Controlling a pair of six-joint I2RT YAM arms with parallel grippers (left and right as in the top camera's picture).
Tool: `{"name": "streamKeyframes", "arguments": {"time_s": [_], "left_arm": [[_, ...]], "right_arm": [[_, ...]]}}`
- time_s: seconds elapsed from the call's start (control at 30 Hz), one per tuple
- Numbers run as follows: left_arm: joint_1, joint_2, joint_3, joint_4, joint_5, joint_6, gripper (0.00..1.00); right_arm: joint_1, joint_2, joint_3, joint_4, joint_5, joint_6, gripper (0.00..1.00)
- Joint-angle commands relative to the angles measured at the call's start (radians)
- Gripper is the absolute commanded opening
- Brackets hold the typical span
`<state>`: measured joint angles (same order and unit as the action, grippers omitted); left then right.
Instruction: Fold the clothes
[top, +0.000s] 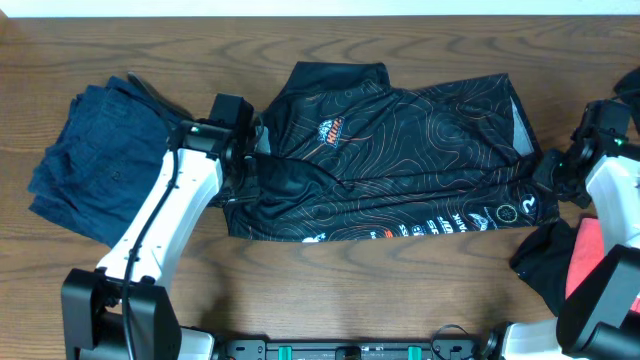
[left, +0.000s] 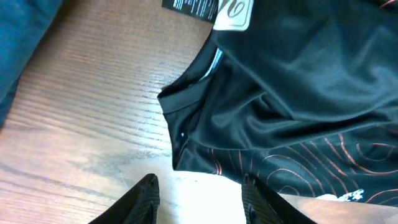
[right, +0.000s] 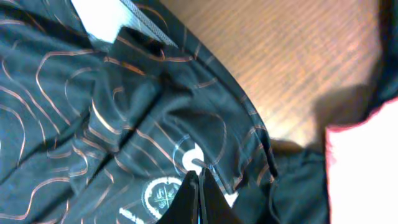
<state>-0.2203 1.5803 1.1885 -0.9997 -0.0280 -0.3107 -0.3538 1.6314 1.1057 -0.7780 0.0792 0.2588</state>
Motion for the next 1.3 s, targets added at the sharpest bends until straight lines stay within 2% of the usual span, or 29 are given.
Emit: {"name": "streamKeyframes", "arguments": {"time_s": [0.0,0.2,0.33,0.4,0.53,0.77,0.93,1.03,1.1,1.17,1.27], "left_arm": [[0.001,-0.005,0.002,0.012,0.035,-0.009,0.45],[0.0,-0.005,0.002,0.024,0.044,-0.009,0.45],[0.0,-0.005,0.002,0.019,0.044,-0.009,0.45],[0.0,-0.005,0.002,0.017,0.044,-0.009,0.45],[0.0,-0.005,0.002,0.017,0.043,-0.009,0.45],[0.0,-0.005,0.002,0.016,0.043,-0.009,0.45],[0.0,-0.006,0.002,0.031,0.044,0.004,0.45],[0.0,-0.008,0.012,0.059,0.069,0.074,0.47],[0.0,-0.008,0.038,0.088,0.132,0.146,0.53],[0.0,-0.008,0.063,0.125,0.166,0.166,0.69],[0.0,-0.007,0.105,0.209,0.179,0.169,0.71]], "right_arm": [[0.006,0.048,-0.05,0.045,-0.008,-0.031,0.01],[0.005,0.129,-0.15,0.185,-0.005,-0.085,0.01],[0.005,0.161,-0.188,0.208,0.04,-0.084,0.01],[0.005,0.161,-0.204,0.178,0.12,-0.057,0.01],[0.0,0.161,-0.209,0.028,0.315,0.113,0.01],[-0.002,0.16,-0.211,-0.08,0.351,0.175,0.01],[0.003,0.158,-0.183,-0.058,0.261,0.166,0.01],[0.003,0.145,-0.112,-0.084,0.156,0.101,0.03],[0.003,0.13,-0.04,-0.127,0.083,0.078,0.06],[0.003,0.114,0.032,-0.163,0.001,0.052,0.08],[0.003,0.077,0.141,-0.209,-0.119,-0.015,0.13]]}}
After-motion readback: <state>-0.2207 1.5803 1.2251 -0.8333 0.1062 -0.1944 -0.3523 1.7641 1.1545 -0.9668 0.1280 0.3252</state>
